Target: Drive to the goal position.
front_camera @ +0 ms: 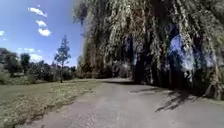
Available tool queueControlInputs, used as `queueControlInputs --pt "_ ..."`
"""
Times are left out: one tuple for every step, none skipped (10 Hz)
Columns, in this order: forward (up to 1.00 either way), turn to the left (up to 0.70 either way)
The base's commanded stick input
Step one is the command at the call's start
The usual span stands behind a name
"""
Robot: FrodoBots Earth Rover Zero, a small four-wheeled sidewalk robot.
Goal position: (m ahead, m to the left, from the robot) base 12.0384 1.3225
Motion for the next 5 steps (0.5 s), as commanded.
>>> queueControlInputs --pt "1.0 0.0" --pt "1.0 0.0" --pt "1.0 0.0" --pt "1.0 0.0" --pt "1.0 0.0"
